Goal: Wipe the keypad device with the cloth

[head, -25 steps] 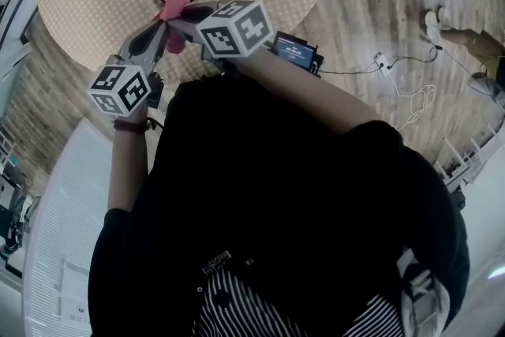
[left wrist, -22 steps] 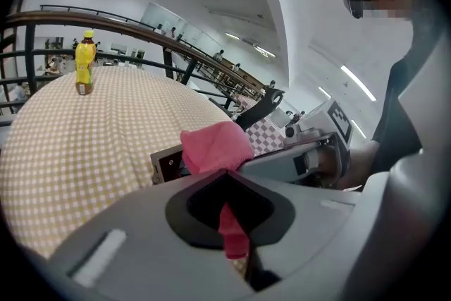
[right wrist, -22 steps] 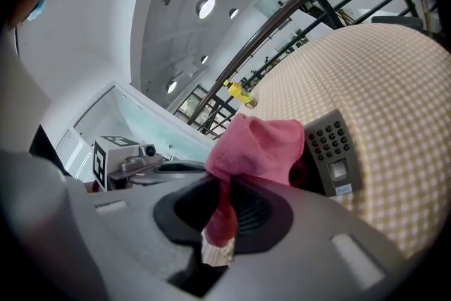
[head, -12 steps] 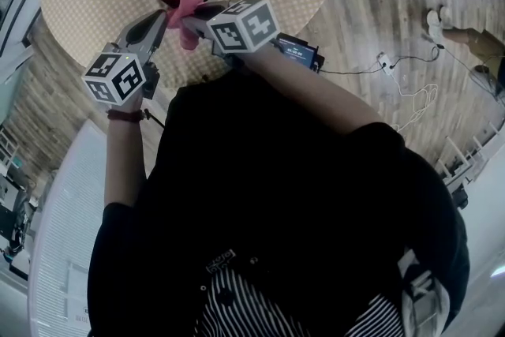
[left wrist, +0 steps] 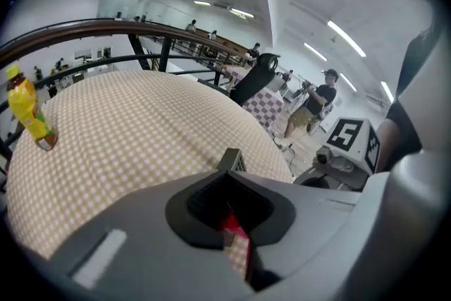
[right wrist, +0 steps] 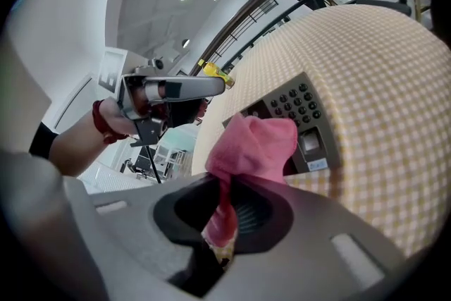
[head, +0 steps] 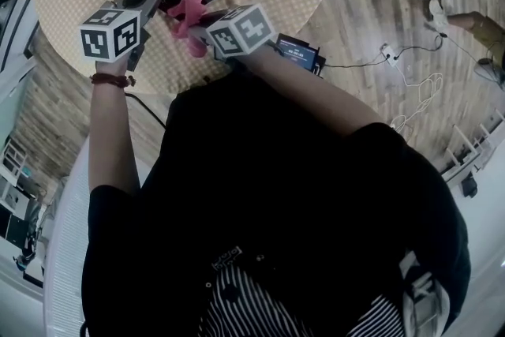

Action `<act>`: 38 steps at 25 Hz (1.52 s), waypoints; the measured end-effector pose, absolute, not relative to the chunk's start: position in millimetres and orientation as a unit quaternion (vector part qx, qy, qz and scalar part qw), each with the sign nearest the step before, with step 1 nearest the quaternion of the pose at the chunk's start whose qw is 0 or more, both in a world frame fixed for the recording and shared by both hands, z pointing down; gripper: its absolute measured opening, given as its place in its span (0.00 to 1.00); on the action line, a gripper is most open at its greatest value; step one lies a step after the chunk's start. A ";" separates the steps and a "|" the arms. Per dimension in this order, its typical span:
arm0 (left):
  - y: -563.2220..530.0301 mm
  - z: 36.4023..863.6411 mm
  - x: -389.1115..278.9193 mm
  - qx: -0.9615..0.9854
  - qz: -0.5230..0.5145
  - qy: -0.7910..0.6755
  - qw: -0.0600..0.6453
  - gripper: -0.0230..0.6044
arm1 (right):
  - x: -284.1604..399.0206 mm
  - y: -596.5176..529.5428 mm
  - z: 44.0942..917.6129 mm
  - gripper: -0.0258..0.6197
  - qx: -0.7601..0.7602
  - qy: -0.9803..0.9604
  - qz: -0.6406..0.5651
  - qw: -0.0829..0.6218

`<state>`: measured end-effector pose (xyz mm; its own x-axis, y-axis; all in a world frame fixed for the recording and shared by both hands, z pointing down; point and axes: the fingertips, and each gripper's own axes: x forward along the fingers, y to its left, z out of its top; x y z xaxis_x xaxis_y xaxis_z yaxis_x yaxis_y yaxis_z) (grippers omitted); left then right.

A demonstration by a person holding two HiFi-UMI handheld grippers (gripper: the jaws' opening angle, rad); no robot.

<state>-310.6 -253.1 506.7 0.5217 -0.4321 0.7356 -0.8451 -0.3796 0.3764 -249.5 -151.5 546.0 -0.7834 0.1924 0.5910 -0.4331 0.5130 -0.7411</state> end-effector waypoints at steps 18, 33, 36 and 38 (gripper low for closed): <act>-285.6 570.8 -296.1 0.782 0.357 -0.367 0.355 0.04 | -255.5 -160.1 572.0 0.12 0.098 -0.787 0.509 0.335; -288.8 562.5 -285.0 0.797 0.307 -0.363 0.372 0.04 | -307.6 -197.1 559.5 0.12 0.143 -0.832 0.447 0.295; -289.0 563.2 -284.5 0.799 0.307 -0.364 0.367 0.04 | -303.7 -196.3 566.3 0.12 0.152 -0.820 0.465 0.297; -289.4 563.9 -284.2 0.801 0.306 -0.363 0.365 0.04 | -300.6 -195.2 570.4 0.12 0.154 -0.816 0.468 0.303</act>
